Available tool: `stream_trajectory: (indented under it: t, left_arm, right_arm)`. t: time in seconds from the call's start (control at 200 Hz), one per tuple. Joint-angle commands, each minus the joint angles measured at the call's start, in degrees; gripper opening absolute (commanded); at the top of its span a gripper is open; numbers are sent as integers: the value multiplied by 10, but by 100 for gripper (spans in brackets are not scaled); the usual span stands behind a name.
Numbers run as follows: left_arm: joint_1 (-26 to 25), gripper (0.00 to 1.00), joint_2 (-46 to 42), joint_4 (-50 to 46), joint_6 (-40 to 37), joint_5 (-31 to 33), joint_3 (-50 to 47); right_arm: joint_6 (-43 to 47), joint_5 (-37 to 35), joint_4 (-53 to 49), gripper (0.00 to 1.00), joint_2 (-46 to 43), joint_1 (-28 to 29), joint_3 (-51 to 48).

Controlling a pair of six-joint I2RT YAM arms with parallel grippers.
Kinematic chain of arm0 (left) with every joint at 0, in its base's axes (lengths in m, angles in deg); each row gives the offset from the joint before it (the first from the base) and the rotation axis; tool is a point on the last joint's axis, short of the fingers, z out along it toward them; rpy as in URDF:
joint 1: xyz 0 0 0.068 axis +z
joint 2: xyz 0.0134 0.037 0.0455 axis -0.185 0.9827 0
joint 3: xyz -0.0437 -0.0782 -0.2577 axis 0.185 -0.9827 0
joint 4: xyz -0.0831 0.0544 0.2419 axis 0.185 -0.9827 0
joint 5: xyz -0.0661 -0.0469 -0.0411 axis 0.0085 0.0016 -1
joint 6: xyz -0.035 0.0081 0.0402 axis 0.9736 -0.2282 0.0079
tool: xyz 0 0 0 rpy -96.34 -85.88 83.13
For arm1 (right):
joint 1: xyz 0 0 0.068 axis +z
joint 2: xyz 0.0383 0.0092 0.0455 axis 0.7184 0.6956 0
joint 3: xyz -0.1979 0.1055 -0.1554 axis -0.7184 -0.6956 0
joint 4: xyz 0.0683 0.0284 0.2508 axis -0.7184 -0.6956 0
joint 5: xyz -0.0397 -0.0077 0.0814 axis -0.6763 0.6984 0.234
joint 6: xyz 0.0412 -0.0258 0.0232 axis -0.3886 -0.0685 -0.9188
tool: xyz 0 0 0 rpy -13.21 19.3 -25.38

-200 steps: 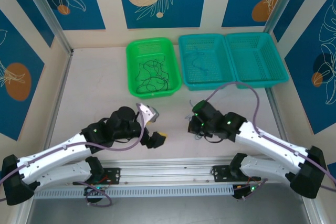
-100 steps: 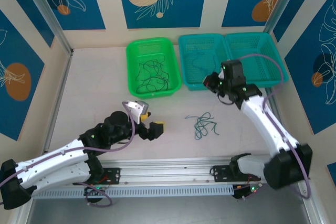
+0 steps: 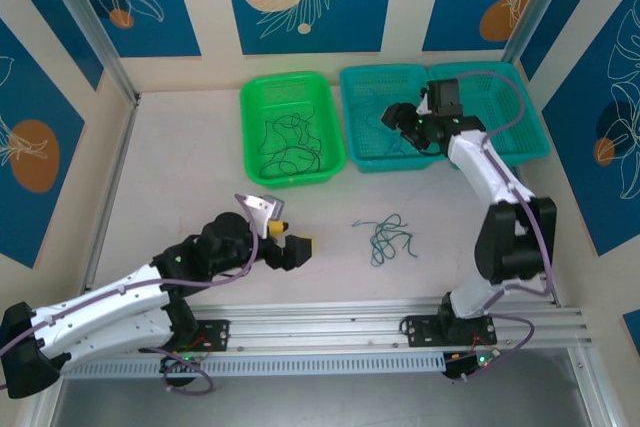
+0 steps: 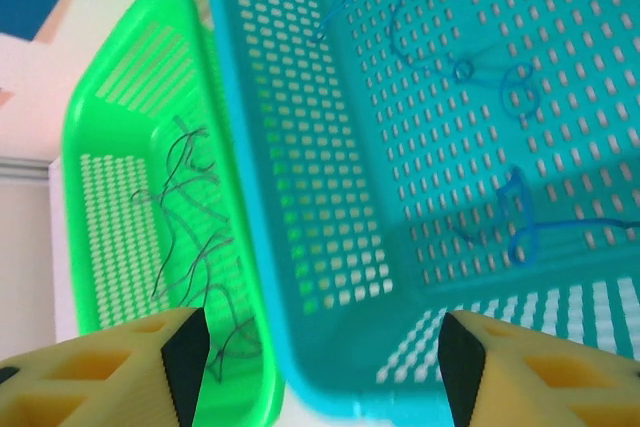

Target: Untangle the cables

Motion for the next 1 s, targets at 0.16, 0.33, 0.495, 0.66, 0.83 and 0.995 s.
stream_trajectory:
  t: [0.16, 0.33, 0.495, 0.66, 0.83, 0.995]
  left_arm:
    - [-6, 96, 98, 107, 0, -71, 6]
    - [-11, 92, 206, 154, -19, -66, 43]
    - [-15, 87, 327, 180, -26, -33, 94]
    - [-19, 81, 438, 209, -21, -4, 155]
    - [-20, 75, 525, 223, -9, 45, 199]
    - [-18, 60, 579, 232, 2, 87, 227]
  right_arm:
    - [-41, -2, -26, 61, -323, 10, -223]
    - [-85, -18, -133, 59, -475, 36, -308]
    - [-154, -71, -243, 59, -526, 88, -357]
    - [-225, -151, -264, 60, -498, 159, -389]
    - [-252, -186, -254, 61, -393, 194, -374]
    - [-278, -192, -217, 61, -312, 200, -363]
